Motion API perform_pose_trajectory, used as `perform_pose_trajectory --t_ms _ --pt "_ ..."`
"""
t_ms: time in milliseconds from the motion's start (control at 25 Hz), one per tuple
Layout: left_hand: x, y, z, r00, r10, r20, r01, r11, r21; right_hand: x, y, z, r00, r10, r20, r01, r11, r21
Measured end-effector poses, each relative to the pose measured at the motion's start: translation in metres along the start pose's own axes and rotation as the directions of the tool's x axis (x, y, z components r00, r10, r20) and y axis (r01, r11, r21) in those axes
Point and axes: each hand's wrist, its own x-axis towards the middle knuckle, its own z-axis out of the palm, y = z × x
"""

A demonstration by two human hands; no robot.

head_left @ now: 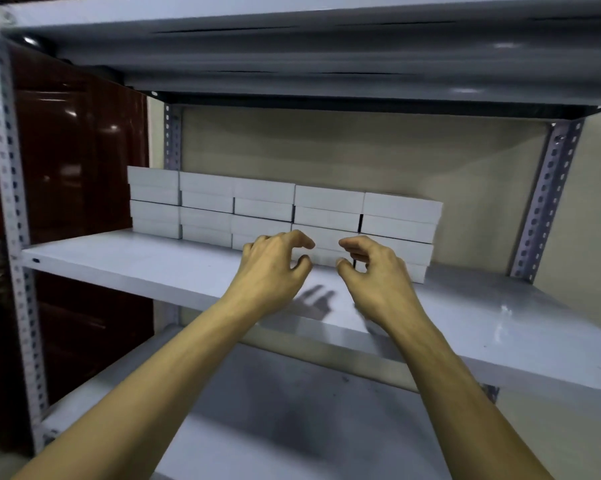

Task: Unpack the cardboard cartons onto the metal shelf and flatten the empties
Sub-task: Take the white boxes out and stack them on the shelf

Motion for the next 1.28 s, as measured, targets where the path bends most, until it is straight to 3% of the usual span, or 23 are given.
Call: perform_pose_trajectory --t_ms 400,640,920,1280 --pt "-0.075 -0.034 -0.052 0.973 -0.175 -0.148 0.176 0.984 -0.006 -0.028 -0.057 0.052 0.980 -0.155 0.123 0.119 0.958 0.259" --pt "-0.126 -0.062 -0.078 0.936 -0.243 -0.254 0.249 0.968 -0.009 -0.060 -0.087 0.091 0.953 -0.260 0.155 0.169 0.881 0.441" --pt "-0.200 -0.088 -0.088 0.886 -0.368 -0.281 0.402 0.913 0.069 -0.118 -0.098 0.147 0.907 -0.312 0.281 0.102 0.813 0.573" --pt "-0.284 -0.134 -0.097 0.798 -0.529 -0.289 0.575 0.812 0.099 -0.188 -0.108 0.222 0.845 -0.295 0.445 -0.016 0.819 0.573"
